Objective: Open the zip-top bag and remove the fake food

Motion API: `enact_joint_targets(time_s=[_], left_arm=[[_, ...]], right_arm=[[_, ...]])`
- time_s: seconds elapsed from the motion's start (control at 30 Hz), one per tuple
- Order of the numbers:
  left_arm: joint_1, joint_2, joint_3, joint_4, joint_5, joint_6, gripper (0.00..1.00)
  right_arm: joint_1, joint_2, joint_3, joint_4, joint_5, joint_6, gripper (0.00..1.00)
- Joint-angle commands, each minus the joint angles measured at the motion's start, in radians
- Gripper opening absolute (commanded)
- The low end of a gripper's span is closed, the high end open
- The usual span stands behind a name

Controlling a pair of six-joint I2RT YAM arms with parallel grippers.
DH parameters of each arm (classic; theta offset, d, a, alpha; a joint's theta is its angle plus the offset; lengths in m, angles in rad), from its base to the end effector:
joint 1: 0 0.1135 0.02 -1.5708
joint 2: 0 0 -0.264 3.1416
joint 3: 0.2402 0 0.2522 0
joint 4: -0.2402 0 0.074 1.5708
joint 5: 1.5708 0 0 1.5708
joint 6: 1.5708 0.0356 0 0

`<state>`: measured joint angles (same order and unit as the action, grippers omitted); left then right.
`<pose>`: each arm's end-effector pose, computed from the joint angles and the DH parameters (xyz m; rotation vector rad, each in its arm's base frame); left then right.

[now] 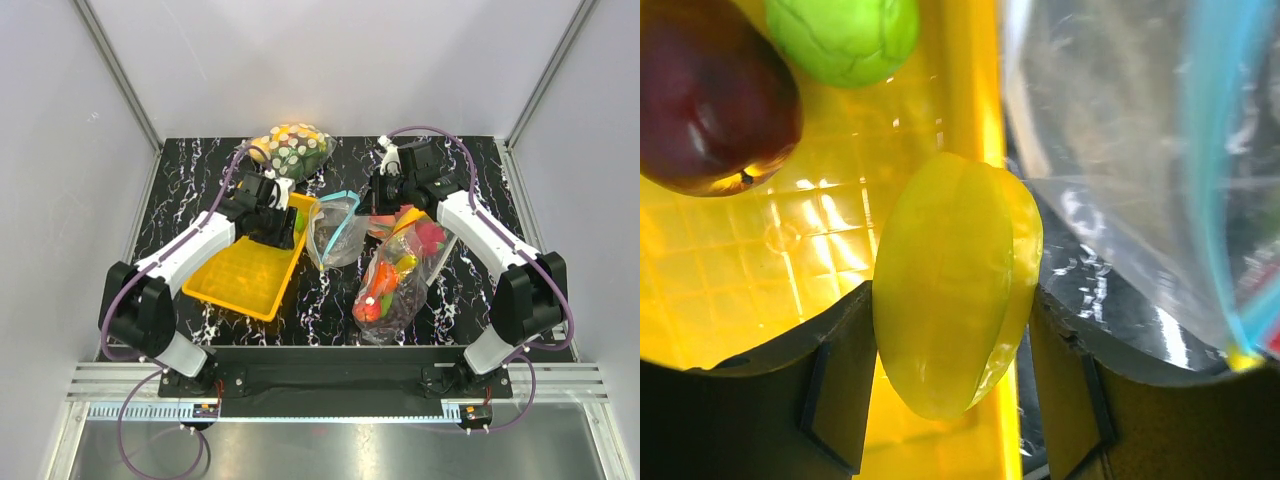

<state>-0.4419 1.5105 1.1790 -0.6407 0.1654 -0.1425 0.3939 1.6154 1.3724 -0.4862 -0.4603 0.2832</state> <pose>0.2838 -0.1407 0.2639 0.4503 2.5425 -0.4343 0.3291 0.1539 0.3060 -0.3763 2.3348 0.8694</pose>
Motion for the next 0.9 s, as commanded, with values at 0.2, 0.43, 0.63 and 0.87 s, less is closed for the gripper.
enact_joint_targets(time_s=[0.2,0.43,0.63,0.87], left_arm=[[0.009,0.079,-0.004,0.068,-0.096,0.021,0.07],[0.014,0.119,-0.008,0.085,-0.107,0.009,0.32],[0.023,0.142,0.01,0.076,-0.076,0.012,0.55],[0.029,0.094,0.051,0.049,-0.003,0.017,0.93]], right_arm=[[-0.001,-0.02,0.033,-0.012,0.025,-0.019,0.0],[0.0,-0.028,0.039,-0.022,0.023,-0.019,0.03],[-0.001,-0.034,0.047,-0.029,0.011,-0.022,0.21],[-0.001,-0.061,0.051,-0.032,-0.005,-0.026,0.35]])
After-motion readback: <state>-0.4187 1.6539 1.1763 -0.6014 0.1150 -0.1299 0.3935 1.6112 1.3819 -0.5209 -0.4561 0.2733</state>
